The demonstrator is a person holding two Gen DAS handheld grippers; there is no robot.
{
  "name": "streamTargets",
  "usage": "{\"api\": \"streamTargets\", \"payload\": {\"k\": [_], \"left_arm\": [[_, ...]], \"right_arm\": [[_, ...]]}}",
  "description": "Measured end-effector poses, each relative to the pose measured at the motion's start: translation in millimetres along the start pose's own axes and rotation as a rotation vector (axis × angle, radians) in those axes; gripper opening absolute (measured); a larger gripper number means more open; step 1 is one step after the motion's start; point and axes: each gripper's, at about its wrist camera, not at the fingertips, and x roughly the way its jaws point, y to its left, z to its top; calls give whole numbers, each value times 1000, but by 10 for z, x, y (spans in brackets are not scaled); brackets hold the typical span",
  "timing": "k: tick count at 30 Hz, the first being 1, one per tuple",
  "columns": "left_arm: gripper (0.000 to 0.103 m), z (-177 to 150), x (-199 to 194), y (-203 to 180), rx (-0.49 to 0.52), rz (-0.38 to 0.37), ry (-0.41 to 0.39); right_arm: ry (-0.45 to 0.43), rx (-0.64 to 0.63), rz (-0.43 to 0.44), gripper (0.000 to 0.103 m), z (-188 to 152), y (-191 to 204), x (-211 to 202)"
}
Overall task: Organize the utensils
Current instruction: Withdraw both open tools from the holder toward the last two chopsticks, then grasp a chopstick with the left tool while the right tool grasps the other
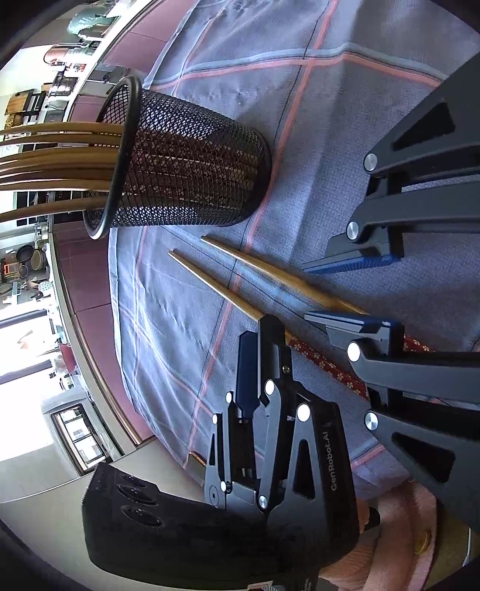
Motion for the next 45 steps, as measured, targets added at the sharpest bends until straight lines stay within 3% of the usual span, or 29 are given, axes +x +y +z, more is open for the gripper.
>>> {"api": "streamTargets", "payload": {"k": [6,10,16,21,31,35,45], "left_arm": [[10,-49,-17,52,-47,3,0],[9,-112,-45,86,-93,-3,-1],[10,-134,-75,32,-83,-5,2],[19,-24,-33,39,-54,16,-2],[19,148,118,108,-46,40,12],[10,147,143,85,-54,51,7],[9,109,106,113,-113,58,-19]], "right_arm": [[-6,17,7,12,39,-38,28],[-13,36,16,11,60,-55,42],[-11,31,17,10,136,-14,98],[-3,19,4,10,191,20,134],[-12,20,-16,11,257,-10,210],[-18,36,-10,10,257,-29,210],[-48,77,6,7,231,-104,98]]}}
